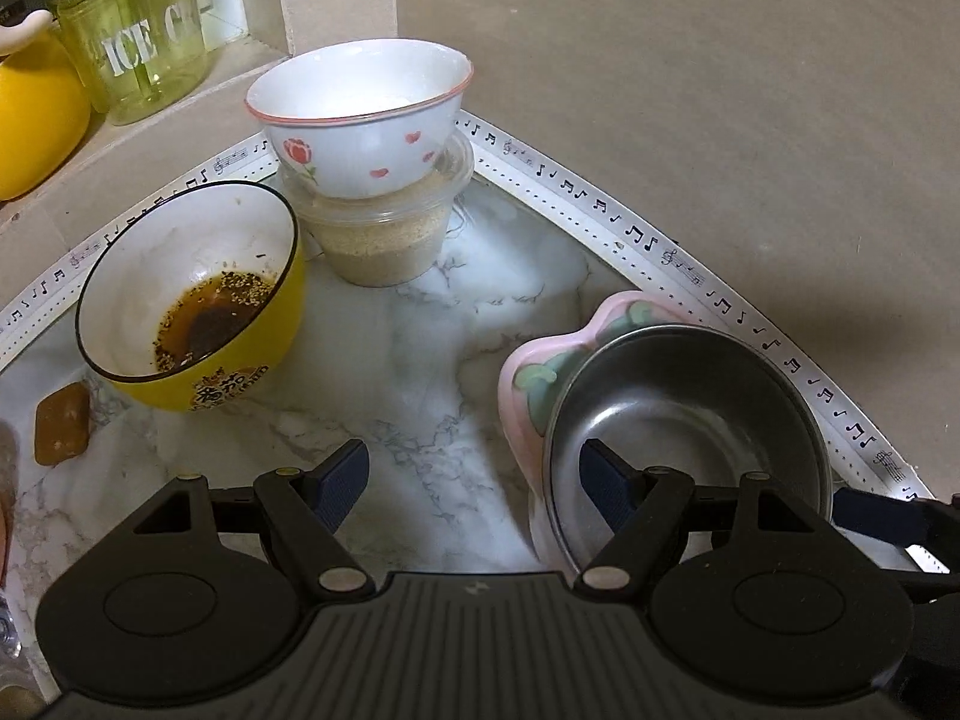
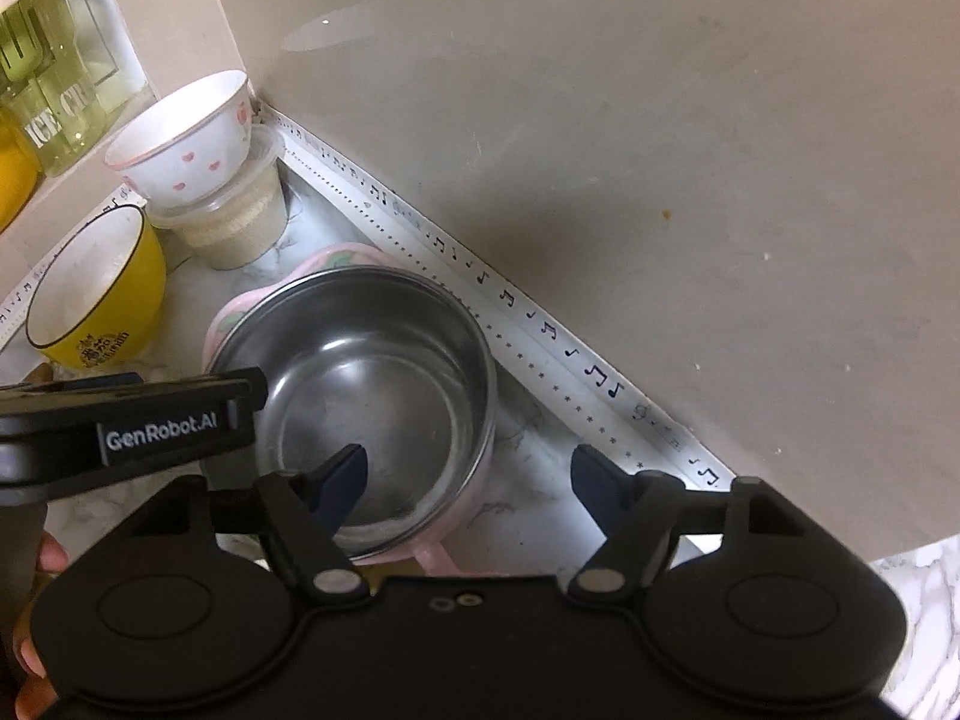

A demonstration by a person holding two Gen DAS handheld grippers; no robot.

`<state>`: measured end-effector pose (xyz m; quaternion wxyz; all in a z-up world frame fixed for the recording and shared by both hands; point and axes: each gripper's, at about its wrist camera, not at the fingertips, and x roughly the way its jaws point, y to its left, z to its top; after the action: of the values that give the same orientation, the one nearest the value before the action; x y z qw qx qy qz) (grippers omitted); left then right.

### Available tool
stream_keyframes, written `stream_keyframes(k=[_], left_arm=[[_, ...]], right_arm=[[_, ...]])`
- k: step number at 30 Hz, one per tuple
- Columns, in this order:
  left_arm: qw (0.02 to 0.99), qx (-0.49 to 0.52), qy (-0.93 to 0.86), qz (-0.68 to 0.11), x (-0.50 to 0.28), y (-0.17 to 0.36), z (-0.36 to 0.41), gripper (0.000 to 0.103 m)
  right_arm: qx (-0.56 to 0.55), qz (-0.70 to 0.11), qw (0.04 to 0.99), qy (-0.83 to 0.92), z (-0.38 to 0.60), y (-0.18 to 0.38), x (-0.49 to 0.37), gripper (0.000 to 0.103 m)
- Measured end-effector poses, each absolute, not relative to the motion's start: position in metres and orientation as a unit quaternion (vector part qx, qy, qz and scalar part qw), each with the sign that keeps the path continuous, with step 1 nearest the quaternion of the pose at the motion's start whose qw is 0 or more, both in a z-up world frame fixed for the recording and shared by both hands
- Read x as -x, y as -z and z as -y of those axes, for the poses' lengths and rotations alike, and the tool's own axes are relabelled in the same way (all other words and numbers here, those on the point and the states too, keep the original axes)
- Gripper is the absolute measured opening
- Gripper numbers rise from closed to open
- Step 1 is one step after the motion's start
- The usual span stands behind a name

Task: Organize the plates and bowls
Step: 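Close both grippers on the rim of the pink-handled pot, then lift the pink-handled pot and carry it over the steel bowl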

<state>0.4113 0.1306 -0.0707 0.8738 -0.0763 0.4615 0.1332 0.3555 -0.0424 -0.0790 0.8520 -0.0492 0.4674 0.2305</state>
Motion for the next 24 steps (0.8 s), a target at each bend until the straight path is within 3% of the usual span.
stream_keyframes(k=[2, 5, 9, 18, 24], left_arm=[[0.874, 0.078, -0.131, -0.462, -0.412, 0.071, -0.13, 0.067], [0.873, 0.086, -0.126, -0.462, -0.412, 0.072, -0.131, 0.062], [0.872, 0.091, -0.124, -0.465, -0.411, 0.074, -0.131, 0.041], [0.876, 0.093, -0.107, -0.46, -0.409, 0.074, -0.122, 0.013], [0.88, 0.077, -0.108, -0.456, -0.406, 0.072, -0.117, 0.012]], right_arm=[[0.05, -0.468, 0.851, -0.231, 0.041, 0.081, -0.357, 0.066], [0.049, -0.468, 0.852, -0.23, 0.04, 0.082, -0.358, 0.055], [0.053, -0.465, 0.853, -0.229, 0.038, 0.081, -0.358, 0.047], [0.053, -0.466, 0.852, -0.233, 0.038, 0.081, -0.362, 0.021], [0.056, -0.462, 0.855, -0.23, 0.038, 0.081, -0.361, 0.017]])
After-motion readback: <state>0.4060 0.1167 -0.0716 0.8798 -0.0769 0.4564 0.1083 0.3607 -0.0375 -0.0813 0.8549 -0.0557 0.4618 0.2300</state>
